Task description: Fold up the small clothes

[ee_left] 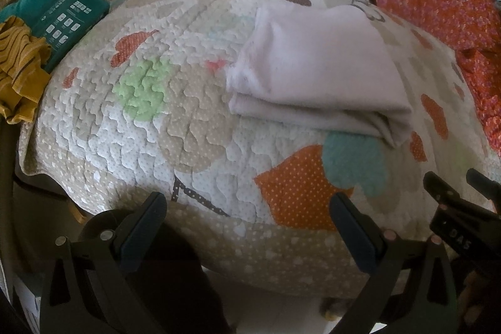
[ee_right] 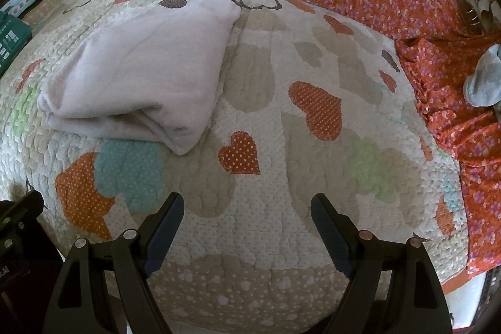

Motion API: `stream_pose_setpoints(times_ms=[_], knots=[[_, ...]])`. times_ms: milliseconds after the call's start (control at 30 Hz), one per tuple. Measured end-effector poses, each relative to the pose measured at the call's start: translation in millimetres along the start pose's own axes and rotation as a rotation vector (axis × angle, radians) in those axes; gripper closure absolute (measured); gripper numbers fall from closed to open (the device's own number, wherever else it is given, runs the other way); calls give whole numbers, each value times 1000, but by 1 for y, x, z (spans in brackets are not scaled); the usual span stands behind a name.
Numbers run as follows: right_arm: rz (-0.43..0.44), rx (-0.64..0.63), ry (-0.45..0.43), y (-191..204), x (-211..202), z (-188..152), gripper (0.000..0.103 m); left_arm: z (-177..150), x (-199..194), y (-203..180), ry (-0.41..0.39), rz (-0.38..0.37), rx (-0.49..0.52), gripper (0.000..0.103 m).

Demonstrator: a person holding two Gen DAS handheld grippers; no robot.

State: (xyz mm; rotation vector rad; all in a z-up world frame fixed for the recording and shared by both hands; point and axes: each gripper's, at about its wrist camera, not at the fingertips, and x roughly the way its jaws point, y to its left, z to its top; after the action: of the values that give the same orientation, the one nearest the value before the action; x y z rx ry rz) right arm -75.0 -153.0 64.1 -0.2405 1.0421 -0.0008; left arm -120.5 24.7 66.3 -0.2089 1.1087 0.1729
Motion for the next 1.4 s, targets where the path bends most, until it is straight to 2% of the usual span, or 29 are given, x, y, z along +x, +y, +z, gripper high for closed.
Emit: stream_pose_setpoints(times_ms=[300,533,900,1400], knots=[[29,17,-18,0,3,0,16,5,12,2,20,-59,-31,0],[34,16,-27,4,7,5,16,11,19,0,18,-56,-29,0],[47,44,-65,-1,4,14,16,17,32,2,58,-93,-68,0],[49,33,-74,0,0,12,16,21,22,-1,17,-106,-59,0]])
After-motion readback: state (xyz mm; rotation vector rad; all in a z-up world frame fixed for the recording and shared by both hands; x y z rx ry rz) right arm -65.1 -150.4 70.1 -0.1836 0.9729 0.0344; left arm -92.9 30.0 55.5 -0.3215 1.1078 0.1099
